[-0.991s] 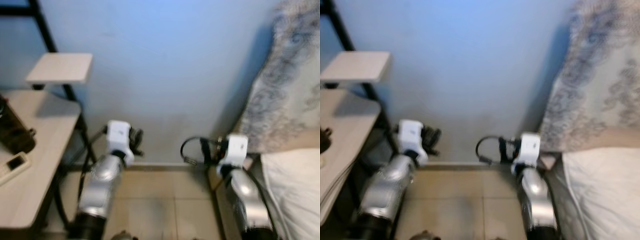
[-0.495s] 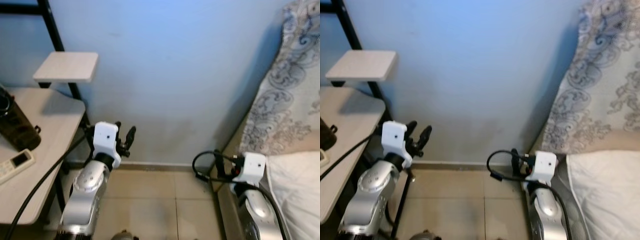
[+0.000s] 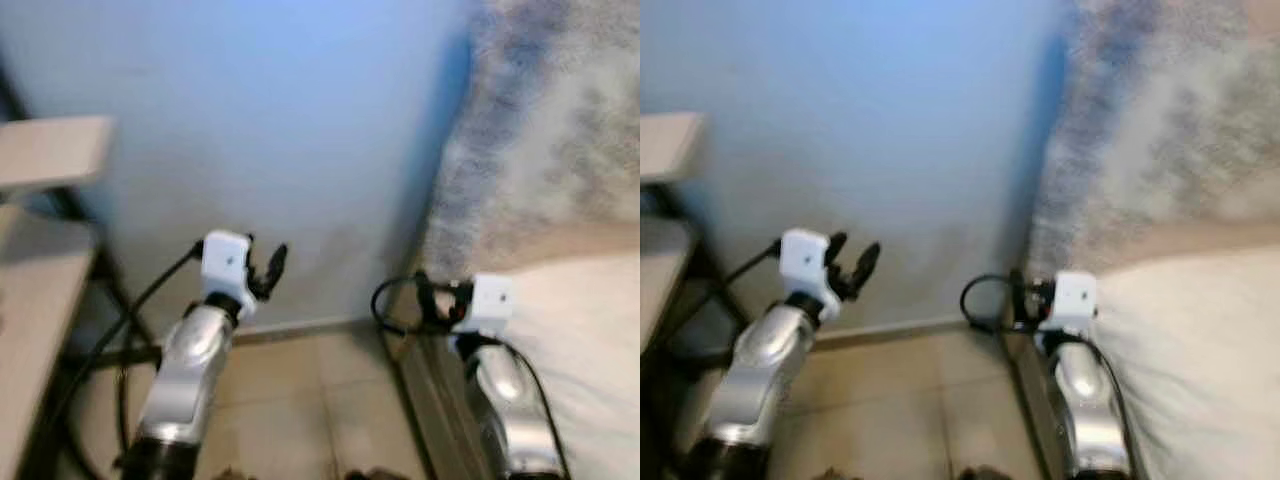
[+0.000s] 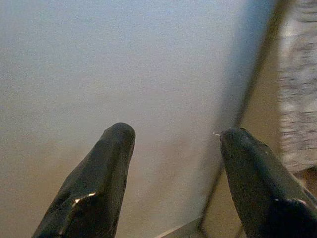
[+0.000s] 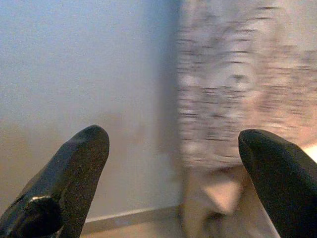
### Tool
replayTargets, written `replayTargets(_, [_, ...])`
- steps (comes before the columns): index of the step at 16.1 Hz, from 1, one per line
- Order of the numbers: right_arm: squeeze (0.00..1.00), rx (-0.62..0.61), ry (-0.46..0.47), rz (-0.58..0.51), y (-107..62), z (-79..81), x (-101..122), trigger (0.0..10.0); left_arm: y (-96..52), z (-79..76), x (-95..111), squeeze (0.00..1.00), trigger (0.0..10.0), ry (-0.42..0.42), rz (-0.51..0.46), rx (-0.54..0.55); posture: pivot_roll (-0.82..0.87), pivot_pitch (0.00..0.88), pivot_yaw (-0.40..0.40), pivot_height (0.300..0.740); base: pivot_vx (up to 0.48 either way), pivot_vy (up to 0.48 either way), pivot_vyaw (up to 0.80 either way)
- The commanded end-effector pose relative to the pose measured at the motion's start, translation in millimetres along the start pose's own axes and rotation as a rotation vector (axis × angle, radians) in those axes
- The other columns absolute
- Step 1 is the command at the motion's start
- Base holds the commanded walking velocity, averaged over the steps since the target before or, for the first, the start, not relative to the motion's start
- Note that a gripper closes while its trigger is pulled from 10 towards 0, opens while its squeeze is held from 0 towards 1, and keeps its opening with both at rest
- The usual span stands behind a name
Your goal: Clean up the room
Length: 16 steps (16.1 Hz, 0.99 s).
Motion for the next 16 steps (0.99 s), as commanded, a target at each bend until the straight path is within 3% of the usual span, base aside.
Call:
replayTargets(1, [0.0, -0.011, -0.009, -0.005, 1.9, -1.6, 0.4, 10.0, 2.4, -0.8, -2.0, 0.0, 10.0, 0.042, 0.004, -0.012, 0.16, 0.0, -0.052, 0.728, 0.0, 0.0, -0.65])
replayTargets(6, [0.0, -0.025, -0.019, 0.01, 1.1, -6.2, -5.7, 10.0, 1.6, -9.0, -1.2, 0.0, 10.0, 0.078, -0.015, -0.072, 0.16, 0.0, -0.051, 0.728, 0.0, -0.25, -0.67])
replayTargets(10, [0.0, -0.035, -0.009, -0.002, 1.2, -6.4, -7.0, 10.0, 3.7, 4.7, -0.2, 0.0, 10.0, 0.103, -0.019, -0.047, 0.16, 0.0, -0.042, 0.728, 0.0, 0.0, -0.72])
replayTargets(11, [0.0, -0.039, -0.013, -0.017, 1.0, -6.9, -4.8, 10.0, 2.4, 5.5, -2.1, 0.0, 10.0, 0.125, -0.011, -0.052, 0.16, 0.0, -0.04, 0.728, 0.0, 0.0, -0.73])
replayTargets(13, [0.0, -0.061, -0.007, -0.032, 0.9, -11.5, -2.4, 10.0, 1.7, 5.2, -4.4, 0.0, 10.0, 0.083, -0.01, -0.067, 0.16, 0.0, -0.038, 0.728, 0.0, 0.0, -0.73])
replayTargets(16, [0.0, -0.068, -0.004, -0.036, 1.6, -12.7, -2.2, 10.0, 6.6, 7.6, -3.0, 0.0, 10.0, 0.117, -0.017, -0.061, 0.15, 0.0, -0.034, 0.728, 0.0, 0.0, -0.73])
Point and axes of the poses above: a point about 5 cm out from each wrist's last joint towards the gripper, its own y axis pointing out of the wrist towards the gripper, its own x axis along the axis of the wrist's last joint, z = x × y, the point moved 3 cm from there along y, pointing out of the wrist towards the gripper, and after that the axes turned 2 degrees about y, right-handed, at the moved point
